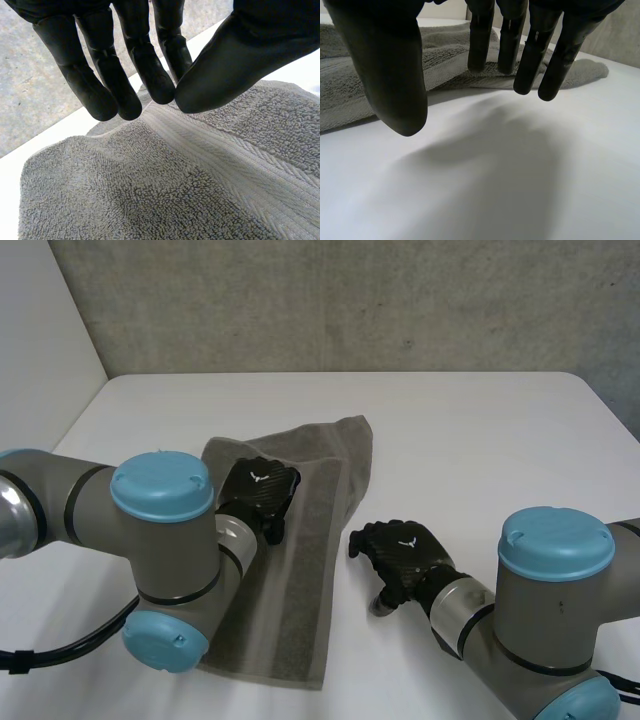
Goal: Fold the towel.
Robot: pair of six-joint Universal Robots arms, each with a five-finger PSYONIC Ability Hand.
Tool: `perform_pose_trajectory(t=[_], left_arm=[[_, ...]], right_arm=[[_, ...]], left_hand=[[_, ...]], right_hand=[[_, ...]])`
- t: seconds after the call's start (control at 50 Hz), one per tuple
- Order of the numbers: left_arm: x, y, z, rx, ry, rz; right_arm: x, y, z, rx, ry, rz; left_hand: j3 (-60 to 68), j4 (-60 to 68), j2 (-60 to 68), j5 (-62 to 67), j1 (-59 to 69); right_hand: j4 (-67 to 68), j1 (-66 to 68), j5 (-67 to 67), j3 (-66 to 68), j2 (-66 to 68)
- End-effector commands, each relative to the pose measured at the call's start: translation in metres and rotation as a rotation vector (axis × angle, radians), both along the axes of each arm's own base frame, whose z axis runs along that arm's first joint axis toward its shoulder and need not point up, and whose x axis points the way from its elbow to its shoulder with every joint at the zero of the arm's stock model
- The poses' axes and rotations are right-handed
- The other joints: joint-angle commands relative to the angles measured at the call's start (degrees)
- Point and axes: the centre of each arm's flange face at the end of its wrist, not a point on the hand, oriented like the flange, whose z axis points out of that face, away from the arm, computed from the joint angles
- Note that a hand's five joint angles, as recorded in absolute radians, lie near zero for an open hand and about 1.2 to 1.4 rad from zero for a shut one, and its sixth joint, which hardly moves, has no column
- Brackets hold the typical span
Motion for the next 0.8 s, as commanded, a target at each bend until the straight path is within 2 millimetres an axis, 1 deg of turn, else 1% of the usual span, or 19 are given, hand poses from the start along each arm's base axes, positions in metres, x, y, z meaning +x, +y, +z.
perform_pose_trajectory(t=[0.02,0.16,0.24,0.28,0.32,0.36,0.38,0.4,0.42,0.44,0.48,0.5,0.54,0.6,0.66,0.7,0.72,0.8], left_arm=[[0.049,-0.01,0.027,-0.087,0.177,0.077],[0.05,-0.011,0.028,-0.09,0.178,0.083],[0.05,-0.011,0.03,-0.094,0.18,0.083],[0.05,-0.011,0.032,-0.1,0.183,0.082],[0.05,-0.012,0.036,-0.108,0.188,0.083],[0.051,-0.012,0.04,-0.114,0.193,0.085],[0.052,-0.013,0.045,-0.127,0.198,0.088],[0.052,-0.013,0.045,-0.127,0.198,0.088],[0.053,-0.012,0.049,-0.132,0.202,0.087],[0.053,-0.012,0.049,-0.132,0.202,0.086],[0.053,-0.013,0.052,-0.136,0.201,0.087],[0.053,-0.013,0.052,-0.136,0.201,0.087],[0.053,-0.013,0.054,-0.133,0.197,0.087],[0.054,-0.014,0.055,-0.13,0.195,0.089],[0.055,-0.016,0.055,-0.12,0.19,0.098],[0.056,-0.017,0.053,-0.114,0.186,0.103],[0.056,-0.017,0.053,-0.114,0.186,0.103],[0.059,-0.021,0.052,-0.111,0.185,0.114]], right_arm=[[0.025,0.014,0.052,-0.296,0.078,0.023],[0.022,0.011,0.05,-0.347,0.152,0.009],[0.023,0.01,0.049,-0.341,0.173,0.018],[0.023,0.01,0.045,-0.323,0.187,0.021],[0.021,0.01,0.036,-0.29,0.22,0.023],[0.022,0.01,0.035,-0.286,0.22,0.026],[0.022,0.01,0.035,-0.286,0.22,0.026],[0.022,0.01,0.034,-0.278,0.212,0.028],[0.022,0.01,0.037,-0.28,0.199,0.027],[0.022,0.01,0.037,-0.28,0.199,0.027],[0.024,0.012,0.041,-0.268,0.169,0.033],[0.024,0.012,0.041,-0.268,0.169,0.033],[0.027,0.016,0.048,-0.263,0.132,0.063],[0.029,0.018,0.048,-0.254,0.123,0.088],[0.03,0.023,0.045,-0.221,0.12,0.141],[0.033,0.034,0.041,-0.184,0.119,0.206],[0.033,0.034,0.041,-0.184,0.119,0.206],[0.036,0.044,0.035,-0.135,0.117,0.276]], left_hand=[[-47.37,-45.94,-45.49,-53.74,-41.64],[-47.38,-45.94,-45.49,-53.74,-41.64],[-47.38,-45.94,-45.49,-53.74,-41.64],[-47.54,-46.11,-45.66,-53.91,-41.81],[-48.71,-47.28,-46.83,-55.08,-42.98],[-49.72,-48.28,-47.83,-56.09,-43.99],[-52.56,-51.12,-50.68,-58.93,-46.83],[-52.59,-51.15,-50.7,-58.96,-46.86],[-57.75,-56.32,-55.87,-64.12,-52.02],[-57.8,-56.37,-55.92,-64.17,-52.07],[-71.53,-70.09,-69.65,-77.9,-65.8],[-71.6,-70.16,-69.71,-77.96,-65.87],[-77.13,-75.69,-75.24,-83.5,-71.4],[-77.49,-76.05,-75.6,-83.85,-71.75],[-79.17,-77.73,-77.28,-85.53,-73.44],[-79.33,-77.9,-77.45,-85.7,-73.6],[-79.34,-77.9,-77.45,-85.7,-73.6],[-79.17,-77.73,-77.28,-85.53,-73.44]], right_hand=[[-12.06,-12.28,-12.17,-12.15,-11.8],[-11.05,-11.27,-11.16,-11.15,-10.79],[-11.05,-11.27,-11.16,-11.15,-10.79],[-11.05,-11.27,-11.16,-11.15,-10.79],[-11.22,-11.44,-11.33,-11.31,-10.96],[-11.56,-11.77,-11.66,-11.65,-11.29],[-11.56,-11.77,-11.67,-11.65,-11.29],[-12.06,-12.27,-12.17,-12.15,-11.79],[-13.56,-13.78,-13.67,-13.65,-13.3],[-13.58,-13.79,-13.68,-13.67,-13.31],[-16.43,-16.64,-16.53,-16.52,-16.16],[-16.44,-16.65,-16.54,-16.53,-16.17],[-18.45,-18.67,-18.56,-18.54,-18.19],[-18.96,-19.18,-19.07,-19.05,-18.69],[-19.38,-19.6,-19.49,-19.47,-19.11],[-19.38,-19.6,-19.49,-19.47,-19.11],[-19.38,-19.6,-19.49,-19.47,-19.11],[-19.38,-19.6,-19.49,-19.47,-19.11]])
